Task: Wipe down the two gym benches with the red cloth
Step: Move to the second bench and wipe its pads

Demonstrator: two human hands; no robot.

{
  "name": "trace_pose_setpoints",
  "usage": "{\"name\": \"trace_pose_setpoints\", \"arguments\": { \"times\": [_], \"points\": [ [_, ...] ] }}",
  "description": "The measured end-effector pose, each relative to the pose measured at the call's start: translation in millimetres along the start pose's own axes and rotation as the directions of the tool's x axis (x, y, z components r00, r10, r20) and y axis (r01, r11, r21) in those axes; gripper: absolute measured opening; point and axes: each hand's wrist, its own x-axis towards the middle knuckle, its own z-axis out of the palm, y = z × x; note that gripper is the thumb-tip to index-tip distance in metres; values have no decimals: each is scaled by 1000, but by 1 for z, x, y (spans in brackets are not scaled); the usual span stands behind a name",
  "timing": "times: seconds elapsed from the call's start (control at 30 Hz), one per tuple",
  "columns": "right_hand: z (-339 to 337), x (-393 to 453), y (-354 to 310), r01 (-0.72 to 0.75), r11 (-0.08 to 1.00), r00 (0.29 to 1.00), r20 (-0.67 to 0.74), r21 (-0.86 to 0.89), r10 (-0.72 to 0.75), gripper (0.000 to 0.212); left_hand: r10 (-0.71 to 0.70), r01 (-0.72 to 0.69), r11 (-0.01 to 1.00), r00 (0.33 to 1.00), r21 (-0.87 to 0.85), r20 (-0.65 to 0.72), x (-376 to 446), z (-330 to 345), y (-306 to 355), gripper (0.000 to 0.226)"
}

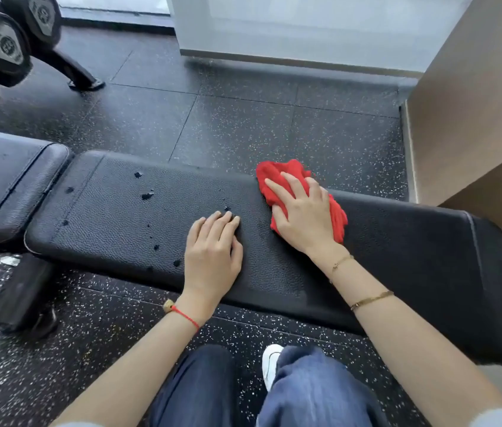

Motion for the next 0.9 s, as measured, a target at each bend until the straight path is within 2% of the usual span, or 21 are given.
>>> {"name": "trace_pose_setpoints", "arguments": {
  "times": [0.13,0.2,0.4,0.5,0.57,0.77,0.83,0.9],
  "points": [
    [7,-36,-14,143,990,988,-49,-11,-143,52,34,-34,999,999,-5,-12,2,-1,-3,31],
    [7,-55,-10,167,986,984,-60,-3,-167,52,40,-42,998,998,-45,-38,4,-8,-8,30],
    [8,-52,-15,-72,996,991,-121,-50,65,47,128,-148,984,973,-95,-192,-5,-42,-86,32],
    [12,-27,-42,-178,983,977,-126,-32,173,47,166,-180,981,974,-79,-156,-14,-50,-135,33],
    [15,-18,-68,-194,981,976,-103,-29,190,47,188,-198,977,976,-81,-110,-17,-49,-156,34],
    [27,-64,-125,62,998,997,-36,-20,-62,49,224,-223,970,975,-97,-7,-21,-45,-177,41],
    [25,-85,-115,72,997,996,-59,-20,-73,50,222,-220,970,975,-101,6,-25,-46,-184,44],
    [22,-94,-98,-1,1000,994,-106,-23,-1,49,224,-223,969,975,-103,2,-25,-47,-192,45]
  ]
}}
